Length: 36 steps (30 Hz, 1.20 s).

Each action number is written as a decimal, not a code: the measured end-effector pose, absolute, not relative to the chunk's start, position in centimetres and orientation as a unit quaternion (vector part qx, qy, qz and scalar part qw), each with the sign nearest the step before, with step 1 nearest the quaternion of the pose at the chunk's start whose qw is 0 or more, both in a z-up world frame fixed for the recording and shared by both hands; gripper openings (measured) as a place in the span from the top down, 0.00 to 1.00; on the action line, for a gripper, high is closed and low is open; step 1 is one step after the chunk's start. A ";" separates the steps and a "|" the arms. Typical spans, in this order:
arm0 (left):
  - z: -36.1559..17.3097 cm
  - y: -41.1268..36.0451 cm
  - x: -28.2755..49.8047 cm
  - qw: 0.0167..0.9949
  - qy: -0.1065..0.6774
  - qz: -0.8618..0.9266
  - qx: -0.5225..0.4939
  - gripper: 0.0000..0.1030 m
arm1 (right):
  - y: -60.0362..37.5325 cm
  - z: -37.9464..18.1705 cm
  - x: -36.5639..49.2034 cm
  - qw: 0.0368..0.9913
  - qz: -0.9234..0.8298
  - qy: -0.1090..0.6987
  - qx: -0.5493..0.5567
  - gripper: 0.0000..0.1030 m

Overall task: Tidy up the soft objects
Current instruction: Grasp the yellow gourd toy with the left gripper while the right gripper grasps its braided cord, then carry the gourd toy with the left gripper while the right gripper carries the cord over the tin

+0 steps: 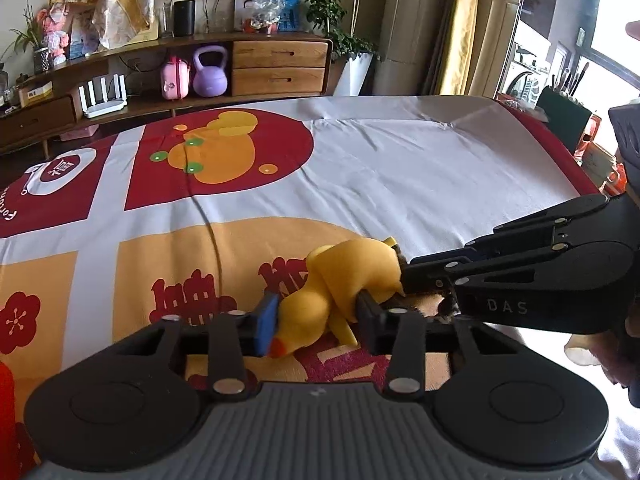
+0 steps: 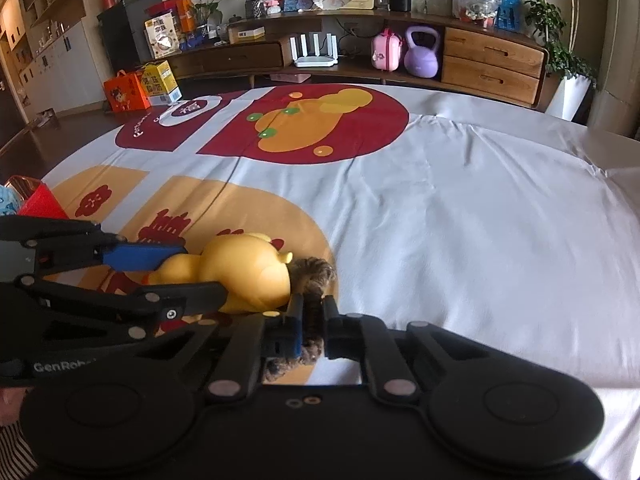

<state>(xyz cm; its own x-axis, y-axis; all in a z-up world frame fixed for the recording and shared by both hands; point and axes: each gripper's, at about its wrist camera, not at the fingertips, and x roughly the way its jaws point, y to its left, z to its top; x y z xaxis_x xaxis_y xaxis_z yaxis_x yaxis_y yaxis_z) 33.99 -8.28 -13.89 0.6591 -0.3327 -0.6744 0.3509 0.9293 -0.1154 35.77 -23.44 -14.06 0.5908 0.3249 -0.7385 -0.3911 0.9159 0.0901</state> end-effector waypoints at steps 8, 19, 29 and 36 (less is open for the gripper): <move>-13.2 -8.1 32.9 0.910 0.375 -0.178 0.007 0.79 | -23.9 -12.9 33.9 0.895 0.189 0.403 -0.033 0.94; -10.1 -6.7 29.6 0.915 0.362 -0.176 -0.026 0.79 | -25.5 -9.2 29.4 0.899 0.201 0.388 -0.005 0.94; -6.5 -5.4 25.7 0.920 0.353 -0.164 -0.038 0.79 | -24.5 -5.4 25.4 0.902 0.224 0.368 0.006 0.94; -4.9 -3.6 22.8 0.918 0.365 -0.150 -0.033 0.79 | -22.7 -3.3 22.5 0.902 0.244 0.356 -0.001 0.94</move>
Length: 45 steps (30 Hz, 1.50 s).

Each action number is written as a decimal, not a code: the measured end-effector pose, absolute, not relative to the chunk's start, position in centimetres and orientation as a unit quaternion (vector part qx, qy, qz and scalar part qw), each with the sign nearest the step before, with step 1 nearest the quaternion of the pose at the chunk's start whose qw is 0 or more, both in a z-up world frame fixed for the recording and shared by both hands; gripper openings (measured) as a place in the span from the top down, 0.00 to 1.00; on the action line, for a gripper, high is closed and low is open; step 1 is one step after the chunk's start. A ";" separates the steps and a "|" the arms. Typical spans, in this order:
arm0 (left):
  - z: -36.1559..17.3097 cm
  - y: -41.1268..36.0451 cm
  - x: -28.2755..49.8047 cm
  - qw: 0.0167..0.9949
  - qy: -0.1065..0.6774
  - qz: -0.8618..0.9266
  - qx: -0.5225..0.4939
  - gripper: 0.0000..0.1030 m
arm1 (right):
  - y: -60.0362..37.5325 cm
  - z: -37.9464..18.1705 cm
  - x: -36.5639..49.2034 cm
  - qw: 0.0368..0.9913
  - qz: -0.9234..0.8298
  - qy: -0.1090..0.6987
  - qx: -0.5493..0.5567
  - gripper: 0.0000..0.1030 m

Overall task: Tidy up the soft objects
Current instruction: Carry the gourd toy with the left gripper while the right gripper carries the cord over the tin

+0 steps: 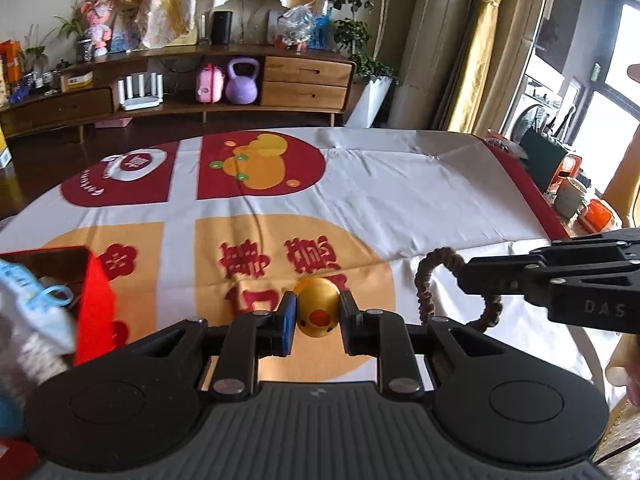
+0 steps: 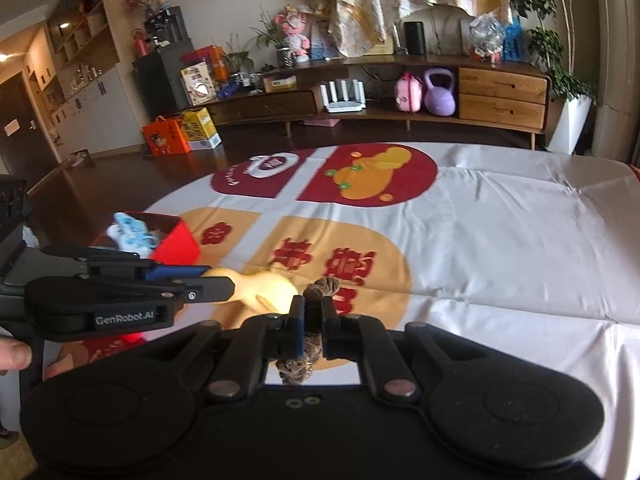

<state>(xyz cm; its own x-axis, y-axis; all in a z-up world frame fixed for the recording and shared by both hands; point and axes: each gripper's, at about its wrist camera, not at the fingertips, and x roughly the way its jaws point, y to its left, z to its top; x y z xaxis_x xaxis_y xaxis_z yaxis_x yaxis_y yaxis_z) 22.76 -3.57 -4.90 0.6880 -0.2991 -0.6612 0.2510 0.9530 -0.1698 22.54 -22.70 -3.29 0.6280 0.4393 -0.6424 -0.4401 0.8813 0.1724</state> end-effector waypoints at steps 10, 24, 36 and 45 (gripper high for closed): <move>-1.8 0.5 17.8 0.929 0.344 -0.131 -0.051 0.79 | -19.3 -0.5 18.5 0.904 0.268 0.333 -0.012 0.94; 2.3 6.6 14.2 0.947 0.303 -0.096 -0.049 0.79 | -13.1 2.4 15.8 0.898 0.314 0.306 -0.037 0.94; 3.4 12.1 12.7 0.954 0.291 -0.051 -0.050 0.79 | -7.0 3.2 16.2 0.886 0.354 0.296 -0.049 0.94; 2.4 17.1 12.7 0.953 0.298 -0.006 -0.058 0.79 | -2.2 2.5 17.4 0.873 0.381 0.299 -0.062 0.94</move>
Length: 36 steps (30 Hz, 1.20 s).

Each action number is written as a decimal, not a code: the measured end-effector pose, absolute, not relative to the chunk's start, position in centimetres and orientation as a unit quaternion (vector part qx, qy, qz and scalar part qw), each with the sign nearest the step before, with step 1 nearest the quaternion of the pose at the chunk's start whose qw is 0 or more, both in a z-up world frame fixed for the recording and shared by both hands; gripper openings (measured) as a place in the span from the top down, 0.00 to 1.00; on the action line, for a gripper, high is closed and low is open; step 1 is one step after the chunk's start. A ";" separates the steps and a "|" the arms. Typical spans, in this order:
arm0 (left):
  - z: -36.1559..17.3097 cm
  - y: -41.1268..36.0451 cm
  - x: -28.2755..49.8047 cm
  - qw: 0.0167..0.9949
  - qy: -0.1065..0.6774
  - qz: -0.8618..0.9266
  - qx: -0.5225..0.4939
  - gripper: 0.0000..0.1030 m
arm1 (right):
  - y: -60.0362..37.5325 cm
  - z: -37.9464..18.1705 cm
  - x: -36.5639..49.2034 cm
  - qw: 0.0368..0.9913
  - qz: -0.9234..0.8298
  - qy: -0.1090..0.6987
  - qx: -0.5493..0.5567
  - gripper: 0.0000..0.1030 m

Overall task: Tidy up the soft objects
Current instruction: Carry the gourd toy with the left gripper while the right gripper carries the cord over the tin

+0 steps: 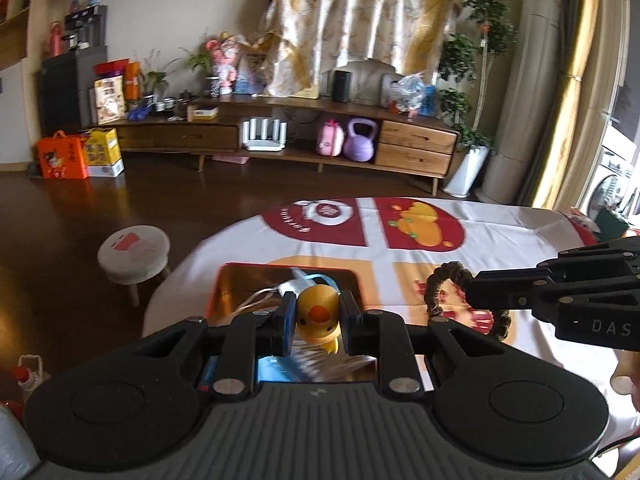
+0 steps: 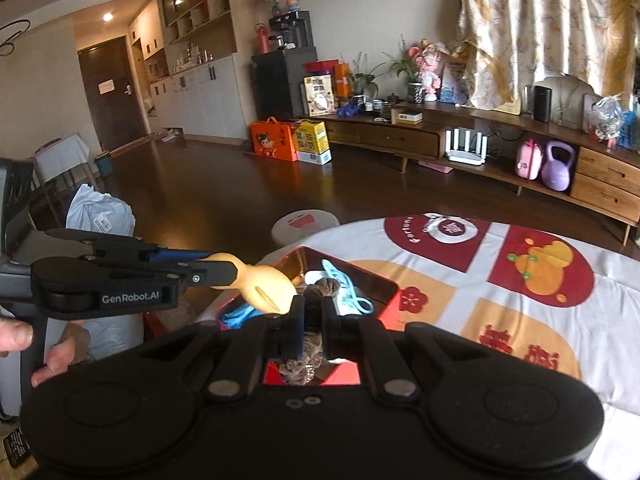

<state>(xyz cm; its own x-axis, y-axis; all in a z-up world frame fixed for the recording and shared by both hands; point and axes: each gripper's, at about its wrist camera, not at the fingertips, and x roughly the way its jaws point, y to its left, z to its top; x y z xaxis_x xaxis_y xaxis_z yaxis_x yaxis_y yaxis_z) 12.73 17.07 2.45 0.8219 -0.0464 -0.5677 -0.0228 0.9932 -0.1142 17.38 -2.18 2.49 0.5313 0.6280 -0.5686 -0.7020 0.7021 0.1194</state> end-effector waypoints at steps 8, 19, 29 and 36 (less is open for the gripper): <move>1.4 20.6 14.1 0.952 0.297 0.021 -0.067 0.79 | 1.7 0.3 19.1 0.859 0.397 0.316 -0.070 0.94; -0.2 22.0 18.1 0.954 0.286 0.023 -0.085 0.79 | 4.8 -2.6 22.6 0.847 0.405 0.338 -0.060 0.94; -4.6 22.2 20.7 0.940 0.326 0.023 -0.100 0.79 | 4.4 -5.7 25.0 0.846 0.379 0.370 -0.061 0.94; -6.7 21.9 21.2 0.932 0.349 0.016 -0.098 0.79 | 4.2 -7.0 25.3 0.846 0.367 0.381 -0.071 0.94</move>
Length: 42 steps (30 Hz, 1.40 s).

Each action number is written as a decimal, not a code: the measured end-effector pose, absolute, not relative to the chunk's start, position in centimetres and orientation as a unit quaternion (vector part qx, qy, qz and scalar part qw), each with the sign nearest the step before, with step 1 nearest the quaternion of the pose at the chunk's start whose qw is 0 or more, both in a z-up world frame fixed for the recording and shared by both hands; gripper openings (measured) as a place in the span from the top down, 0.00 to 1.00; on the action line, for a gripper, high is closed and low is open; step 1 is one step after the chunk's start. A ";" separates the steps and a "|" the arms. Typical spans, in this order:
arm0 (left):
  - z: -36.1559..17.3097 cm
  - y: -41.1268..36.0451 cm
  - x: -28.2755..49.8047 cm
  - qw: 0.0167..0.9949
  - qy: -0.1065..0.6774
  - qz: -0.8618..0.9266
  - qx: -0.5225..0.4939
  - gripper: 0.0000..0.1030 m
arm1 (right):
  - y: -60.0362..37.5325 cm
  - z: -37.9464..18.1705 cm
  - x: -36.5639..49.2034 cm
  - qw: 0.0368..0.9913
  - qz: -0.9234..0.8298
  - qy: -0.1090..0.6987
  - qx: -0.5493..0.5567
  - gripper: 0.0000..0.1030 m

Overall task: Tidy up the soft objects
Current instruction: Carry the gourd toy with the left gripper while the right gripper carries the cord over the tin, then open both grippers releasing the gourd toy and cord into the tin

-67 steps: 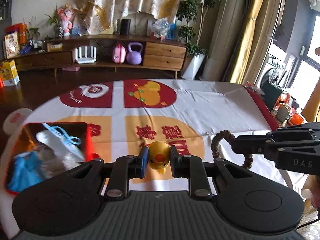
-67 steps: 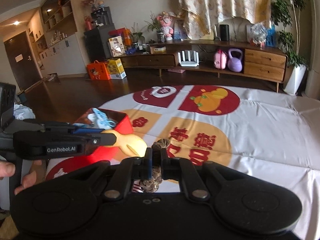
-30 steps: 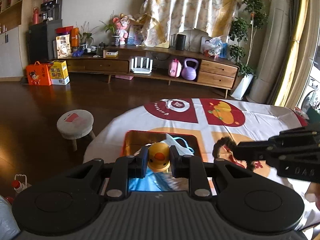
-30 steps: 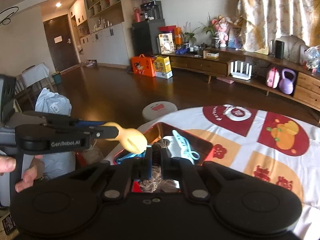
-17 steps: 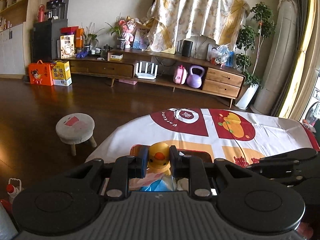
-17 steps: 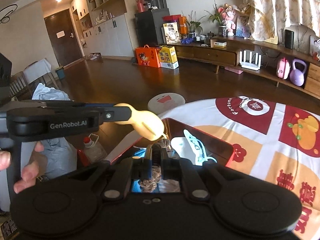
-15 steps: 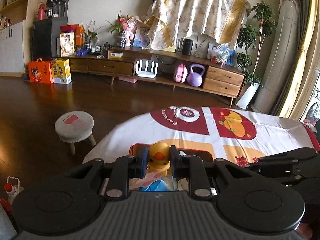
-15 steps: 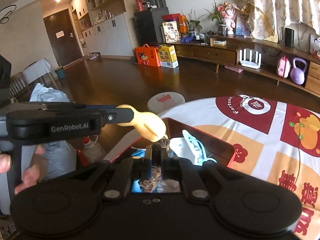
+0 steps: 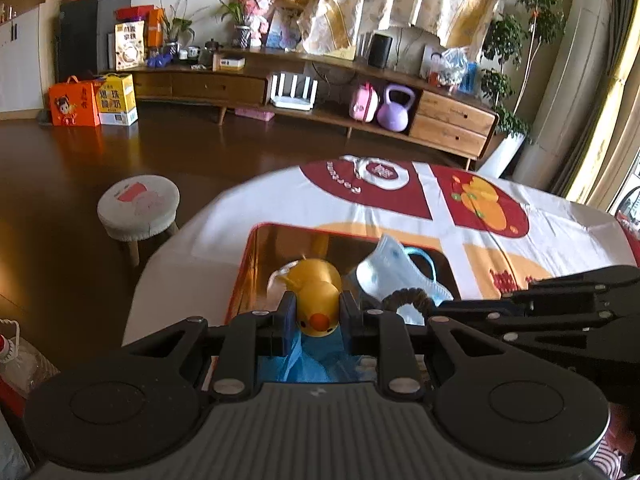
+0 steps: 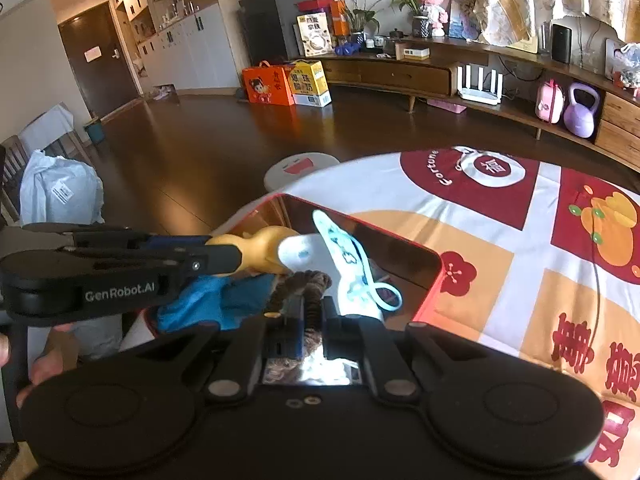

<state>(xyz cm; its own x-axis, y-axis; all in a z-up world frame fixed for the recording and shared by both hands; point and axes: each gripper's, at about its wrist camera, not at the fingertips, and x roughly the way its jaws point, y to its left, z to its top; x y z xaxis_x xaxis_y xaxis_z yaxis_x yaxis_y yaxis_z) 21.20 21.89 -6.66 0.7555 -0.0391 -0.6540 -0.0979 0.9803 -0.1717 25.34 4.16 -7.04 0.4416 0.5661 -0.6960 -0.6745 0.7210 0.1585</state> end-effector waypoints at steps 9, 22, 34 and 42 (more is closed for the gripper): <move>-8.3 21.7 21.0 0.922 0.375 0.013 -0.099 0.79 | 3.7 -7.2 25.7 0.847 0.363 0.384 -0.066 0.84; -7.1 21.0 19.8 0.920 0.382 0.017 -0.086 0.71 | 3.0 -5.6 24.5 0.846 0.366 0.382 -0.067 0.69; -4.1 19.7 17.6 0.935 0.347 0.011 -0.073 0.33 | 1.8 -3.4 22.4 0.854 0.374 0.356 -0.069 0.61; -2.4 18.1 15.5 0.944 0.325 0.022 -0.047 0.25 | 0.2 -2.0 20.4 0.864 0.375 0.330 -0.064 0.45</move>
